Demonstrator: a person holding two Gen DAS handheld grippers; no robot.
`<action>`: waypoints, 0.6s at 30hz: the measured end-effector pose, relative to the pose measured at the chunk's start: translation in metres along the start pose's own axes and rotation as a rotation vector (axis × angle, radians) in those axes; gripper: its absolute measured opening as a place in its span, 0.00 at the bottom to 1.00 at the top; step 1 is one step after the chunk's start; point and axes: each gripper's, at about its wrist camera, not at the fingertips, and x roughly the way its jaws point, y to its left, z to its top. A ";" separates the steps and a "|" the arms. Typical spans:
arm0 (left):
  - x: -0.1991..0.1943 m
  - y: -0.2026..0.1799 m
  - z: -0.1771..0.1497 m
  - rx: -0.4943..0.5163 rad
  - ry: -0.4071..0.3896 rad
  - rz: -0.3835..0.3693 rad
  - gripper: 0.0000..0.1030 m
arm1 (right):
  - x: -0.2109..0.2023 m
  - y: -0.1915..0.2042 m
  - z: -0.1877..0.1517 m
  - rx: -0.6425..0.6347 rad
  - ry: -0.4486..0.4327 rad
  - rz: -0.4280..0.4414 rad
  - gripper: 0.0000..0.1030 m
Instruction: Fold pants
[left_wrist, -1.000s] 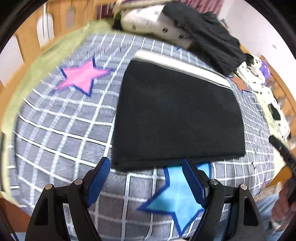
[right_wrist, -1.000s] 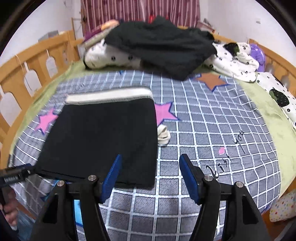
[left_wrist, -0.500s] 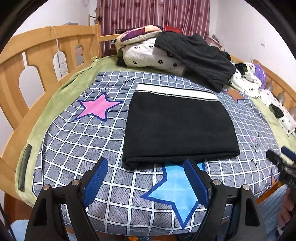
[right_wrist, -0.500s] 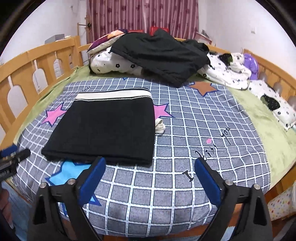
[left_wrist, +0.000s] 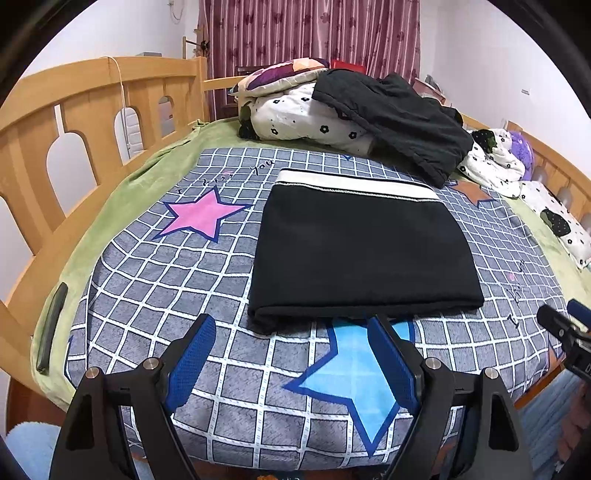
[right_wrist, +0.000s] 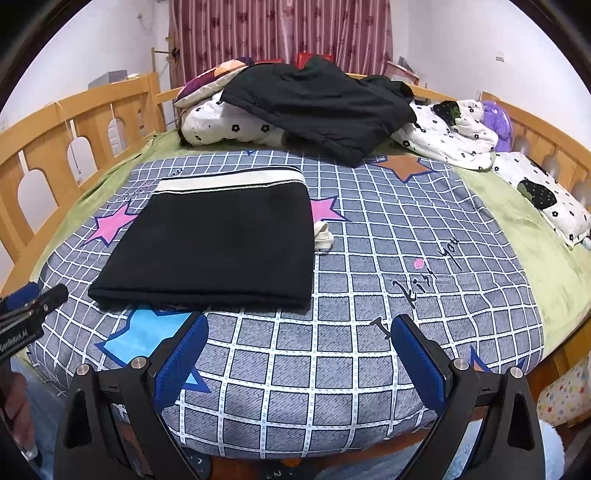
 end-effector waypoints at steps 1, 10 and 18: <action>-0.001 -0.001 -0.001 0.004 -0.002 -0.001 0.81 | 0.000 0.000 0.000 -0.004 -0.004 -0.003 0.95; -0.003 -0.006 -0.002 0.029 -0.011 0.003 0.81 | 0.001 -0.001 -0.003 -0.022 -0.004 -0.011 0.95; -0.002 -0.007 -0.002 0.033 -0.009 0.006 0.81 | 0.001 -0.003 -0.002 -0.006 -0.004 -0.007 0.95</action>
